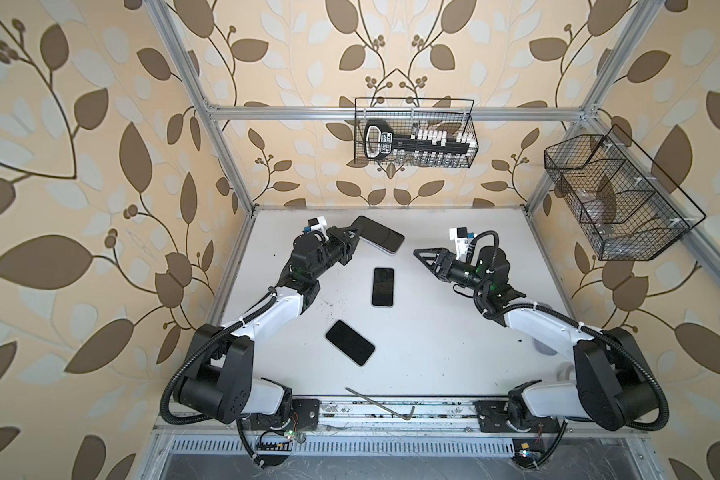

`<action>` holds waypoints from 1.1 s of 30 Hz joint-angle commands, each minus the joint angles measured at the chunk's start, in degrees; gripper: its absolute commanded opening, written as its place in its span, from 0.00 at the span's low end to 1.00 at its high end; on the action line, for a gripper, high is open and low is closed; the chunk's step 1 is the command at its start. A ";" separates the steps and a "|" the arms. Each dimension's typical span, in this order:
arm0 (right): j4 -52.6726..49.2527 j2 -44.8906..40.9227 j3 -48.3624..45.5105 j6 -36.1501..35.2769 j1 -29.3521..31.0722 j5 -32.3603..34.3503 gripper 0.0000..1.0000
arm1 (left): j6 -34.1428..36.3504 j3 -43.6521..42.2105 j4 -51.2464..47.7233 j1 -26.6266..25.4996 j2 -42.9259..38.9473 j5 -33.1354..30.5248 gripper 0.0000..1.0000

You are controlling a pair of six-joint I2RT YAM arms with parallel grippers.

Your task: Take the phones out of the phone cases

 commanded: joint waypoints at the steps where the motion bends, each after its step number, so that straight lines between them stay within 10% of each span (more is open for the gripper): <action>1: 6.96 1.43 1.24 4.24 0.29 -0.15 0.89 | -1.44 2.62 8.97 -1.12 0.31 -0.03 0.00; 33: 10.26 4.35 0.91 7.74 -0.35 -1.06 0.88 | -3.35 4.93 12.72 -3.45 2.13 0.68 0.00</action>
